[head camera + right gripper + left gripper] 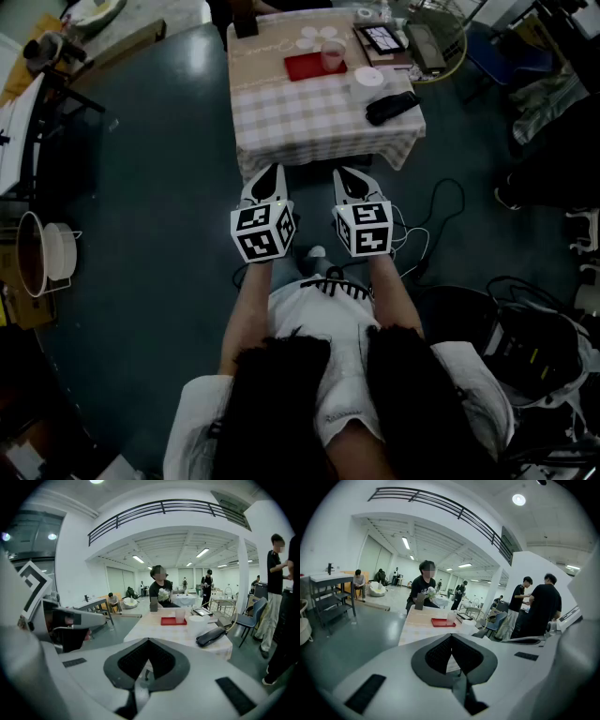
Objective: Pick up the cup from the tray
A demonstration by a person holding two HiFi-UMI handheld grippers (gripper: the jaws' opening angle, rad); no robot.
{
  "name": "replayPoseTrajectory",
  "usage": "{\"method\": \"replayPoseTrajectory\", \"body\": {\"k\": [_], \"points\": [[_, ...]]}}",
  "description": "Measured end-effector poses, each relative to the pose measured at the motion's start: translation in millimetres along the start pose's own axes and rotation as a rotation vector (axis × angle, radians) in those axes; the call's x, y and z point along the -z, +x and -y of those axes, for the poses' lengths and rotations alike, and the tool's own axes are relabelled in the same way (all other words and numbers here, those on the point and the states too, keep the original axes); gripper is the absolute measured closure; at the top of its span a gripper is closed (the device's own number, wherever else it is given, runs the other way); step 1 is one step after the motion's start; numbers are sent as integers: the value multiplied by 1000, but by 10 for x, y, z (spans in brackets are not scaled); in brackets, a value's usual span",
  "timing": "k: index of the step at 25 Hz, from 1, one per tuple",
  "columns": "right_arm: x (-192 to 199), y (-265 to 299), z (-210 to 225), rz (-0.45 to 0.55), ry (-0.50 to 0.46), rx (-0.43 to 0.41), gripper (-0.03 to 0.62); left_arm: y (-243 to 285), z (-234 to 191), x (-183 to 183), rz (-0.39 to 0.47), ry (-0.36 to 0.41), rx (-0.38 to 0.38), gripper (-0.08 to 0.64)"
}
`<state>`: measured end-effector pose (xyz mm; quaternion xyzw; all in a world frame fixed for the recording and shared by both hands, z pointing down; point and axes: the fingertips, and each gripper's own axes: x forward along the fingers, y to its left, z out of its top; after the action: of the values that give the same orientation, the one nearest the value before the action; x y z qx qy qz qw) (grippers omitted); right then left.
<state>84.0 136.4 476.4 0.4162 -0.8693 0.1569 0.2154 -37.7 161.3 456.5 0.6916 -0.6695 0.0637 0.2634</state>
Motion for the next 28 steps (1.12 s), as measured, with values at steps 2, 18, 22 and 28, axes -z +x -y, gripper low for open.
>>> {"method": "replayPoseTrajectory", "body": {"k": [2,18,22,28], "points": [[7,-23,2,-5,-8,2,584,-15,22,-4,3,0,1,554],[-114,-64,79,69,29,-30,578,-20,101,-27,15,0,-7,554],[-158,-23,51,80,35,-90,418,35,110,-13,12,-5,-4,554],[-264,78,139,124,30,-105,284,265,154,-90,7,-5,23,554]]}}
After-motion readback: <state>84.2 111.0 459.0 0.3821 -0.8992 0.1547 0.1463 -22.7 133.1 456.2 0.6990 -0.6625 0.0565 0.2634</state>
